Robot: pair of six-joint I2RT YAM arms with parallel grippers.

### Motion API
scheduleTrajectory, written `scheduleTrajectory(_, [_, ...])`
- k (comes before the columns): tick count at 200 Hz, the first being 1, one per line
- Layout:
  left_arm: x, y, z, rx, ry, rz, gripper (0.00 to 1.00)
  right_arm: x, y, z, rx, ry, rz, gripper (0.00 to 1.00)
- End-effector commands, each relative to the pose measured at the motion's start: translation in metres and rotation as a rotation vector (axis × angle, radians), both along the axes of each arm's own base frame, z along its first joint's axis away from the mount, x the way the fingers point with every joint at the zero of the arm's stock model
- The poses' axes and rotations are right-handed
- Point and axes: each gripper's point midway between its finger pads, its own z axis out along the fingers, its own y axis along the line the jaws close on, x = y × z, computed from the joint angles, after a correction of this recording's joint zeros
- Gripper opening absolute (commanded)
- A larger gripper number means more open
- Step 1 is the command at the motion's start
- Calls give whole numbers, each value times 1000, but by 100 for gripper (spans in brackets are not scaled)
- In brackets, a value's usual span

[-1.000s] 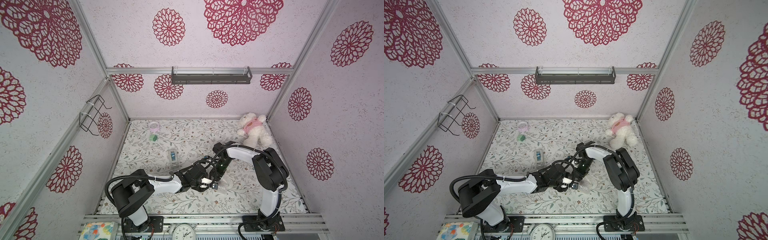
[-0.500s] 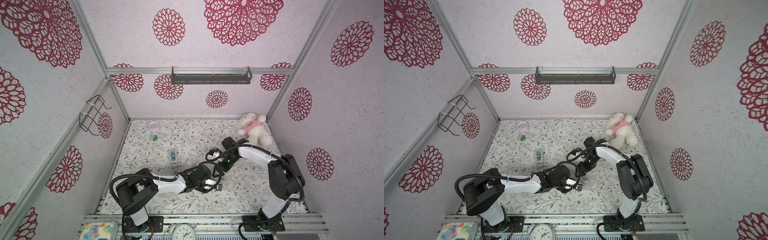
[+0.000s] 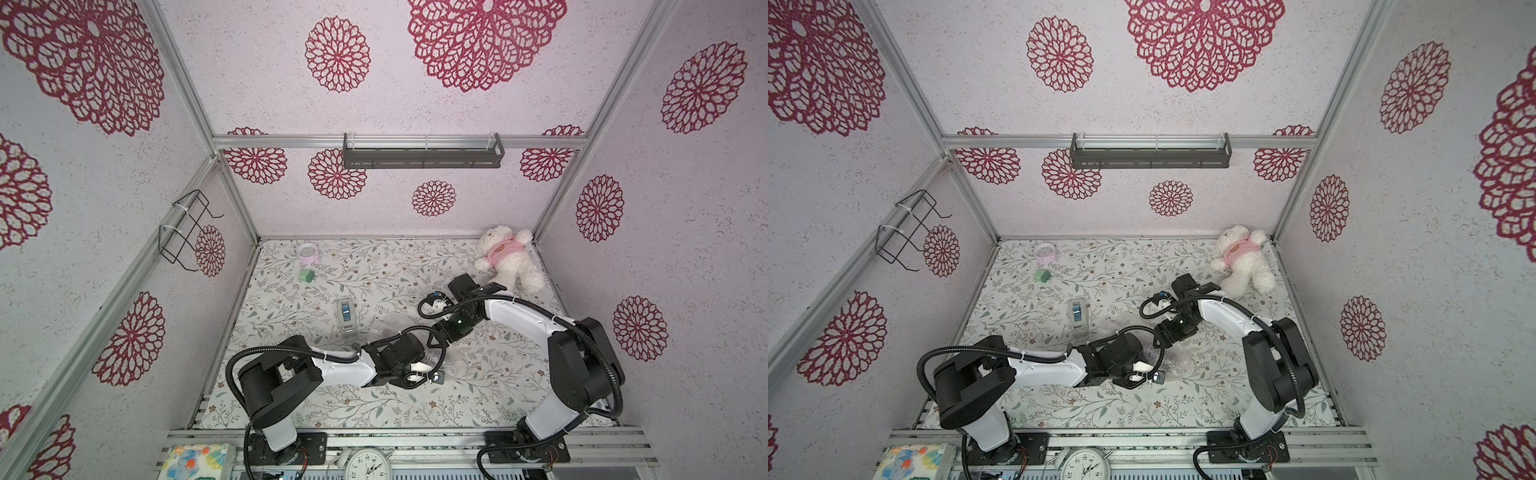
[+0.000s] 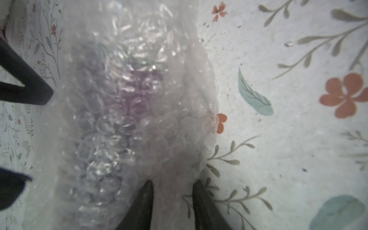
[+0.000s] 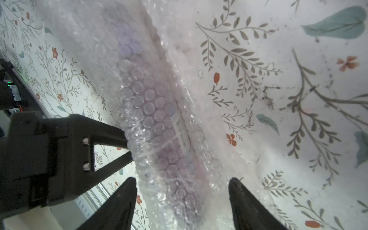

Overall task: Wrap wine bottles in bubble wrap
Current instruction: Wrap the wine bottle in bubble wrap.

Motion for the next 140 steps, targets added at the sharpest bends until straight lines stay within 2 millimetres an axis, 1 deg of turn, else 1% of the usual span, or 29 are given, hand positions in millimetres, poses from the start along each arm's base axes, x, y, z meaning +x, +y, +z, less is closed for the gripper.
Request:
scheduleTrajectory(1, [8,0,18,-26,-52,25,45,0,14,5,35,-13,-16,75])
scheduleTrajectory(21, [12,0,32,-54,-72,33,49,-2,16,-5,13,2,-7,73])
scheduleTrajectory(60, [22,6,60,-108,-95,51,51,-9,17,-19,-4,50,47,65])
scheduleTrajectory(72, [26,9,65,-115,-106,51,53,-10,16,-22,-15,58,53,64])
scheduleTrajectory(83, [28,12,65,-108,-111,37,56,-7,15,-22,-23,51,49,65])
scheduleTrajectory(102, [33,14,62,-84,-119,18,60,1,17,-11,-5,15,38,65])
scheduleTrajectory(126, [36,11,53,-49,-77,-10,62,14,20,8,27,-35,10,68])
scheduleTrajectory(140, [38,9,47,-27,-55,-18,62,18,19,17,41,-50,1,69])
